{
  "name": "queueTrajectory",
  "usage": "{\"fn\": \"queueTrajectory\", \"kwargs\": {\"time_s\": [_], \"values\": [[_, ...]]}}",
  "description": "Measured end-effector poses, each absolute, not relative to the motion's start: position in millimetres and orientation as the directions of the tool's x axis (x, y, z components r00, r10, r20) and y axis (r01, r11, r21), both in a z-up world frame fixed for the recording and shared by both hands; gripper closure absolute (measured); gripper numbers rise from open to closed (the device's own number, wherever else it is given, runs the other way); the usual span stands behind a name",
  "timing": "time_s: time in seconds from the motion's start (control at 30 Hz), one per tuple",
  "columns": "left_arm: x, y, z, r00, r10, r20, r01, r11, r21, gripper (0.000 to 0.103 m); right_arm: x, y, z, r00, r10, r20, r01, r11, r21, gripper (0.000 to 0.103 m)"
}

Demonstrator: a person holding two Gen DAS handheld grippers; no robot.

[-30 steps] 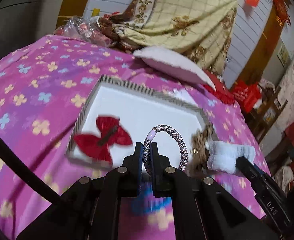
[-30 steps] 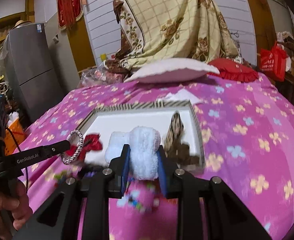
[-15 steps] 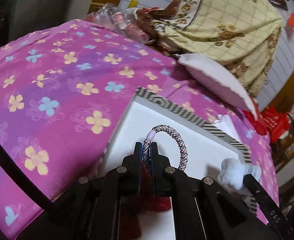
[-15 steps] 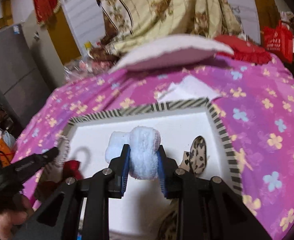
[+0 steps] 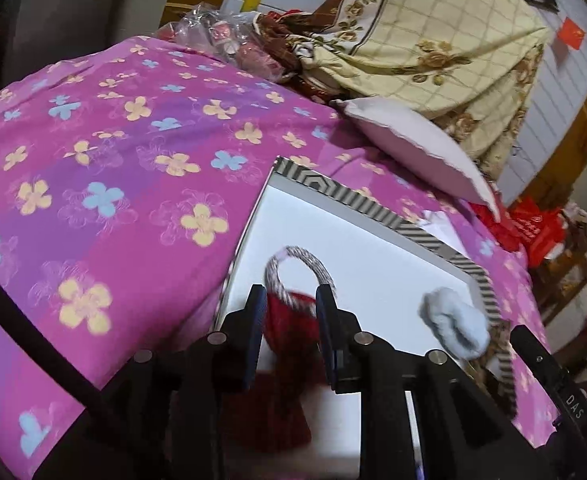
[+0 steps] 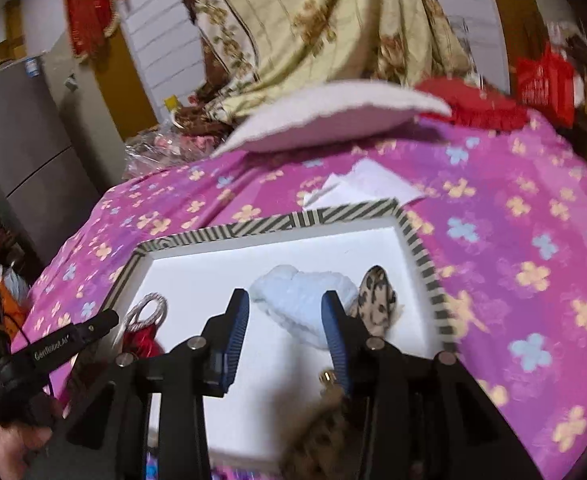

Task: Organize jewelry
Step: 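Open both tools and withdraw them from the box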

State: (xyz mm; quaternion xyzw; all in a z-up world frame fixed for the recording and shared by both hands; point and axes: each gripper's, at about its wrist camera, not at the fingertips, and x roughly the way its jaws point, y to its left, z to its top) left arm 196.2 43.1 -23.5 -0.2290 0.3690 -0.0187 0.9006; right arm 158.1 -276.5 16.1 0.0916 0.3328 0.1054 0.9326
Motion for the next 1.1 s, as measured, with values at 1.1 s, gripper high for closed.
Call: {"fn": "queueTrajectory", "kwargs": {"time_s": [1.1], "values": [[98.6,43.9,-49.1,0.593,-0.302,-0.747,0.208,0.953,-0.220,0.081,12.2,-316.3,-37.8,0.526,0.175,-0.833,-0.229,0.972,0.059,0.026]]}}
